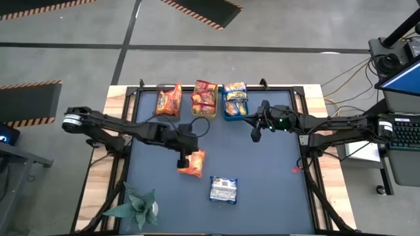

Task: Sort Maruchan noodles
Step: Put the orange noodle pack into the black bin

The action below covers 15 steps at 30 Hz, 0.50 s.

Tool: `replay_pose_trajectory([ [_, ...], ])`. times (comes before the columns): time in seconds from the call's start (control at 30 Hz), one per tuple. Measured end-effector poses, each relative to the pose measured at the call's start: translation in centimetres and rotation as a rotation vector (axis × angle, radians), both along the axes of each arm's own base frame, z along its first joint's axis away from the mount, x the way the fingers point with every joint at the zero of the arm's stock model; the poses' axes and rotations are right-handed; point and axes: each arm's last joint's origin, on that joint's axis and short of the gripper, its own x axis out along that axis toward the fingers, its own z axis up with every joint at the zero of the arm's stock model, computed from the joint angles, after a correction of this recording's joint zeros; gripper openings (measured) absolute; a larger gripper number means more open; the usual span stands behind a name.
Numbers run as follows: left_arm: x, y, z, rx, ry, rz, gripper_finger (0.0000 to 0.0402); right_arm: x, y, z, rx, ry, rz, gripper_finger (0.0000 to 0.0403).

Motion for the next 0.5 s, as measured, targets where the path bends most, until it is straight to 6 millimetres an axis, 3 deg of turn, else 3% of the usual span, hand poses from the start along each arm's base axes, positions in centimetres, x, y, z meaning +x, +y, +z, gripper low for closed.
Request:
replay_pose_trajectory([
  [0.1,-0.6,0.0,0.6,-0.009,-0.018,-0.003,0.0000,0.0,0.0,-0.1,-0.001,0.003,0.000,0.0009],
  [0.27,-0.8,0.1,-0.3,-0.067,0.013,0.075,0.0007,0.0,0.0,-0.2,0.000,0.006,0.000,0.0009],
  [0.5,-0.1,0.2,-2.0,-0.116,0.021,0.143,0.0090,-0.1,0.0,-0.2,0.004,0.006,0.000,0.0009],
])
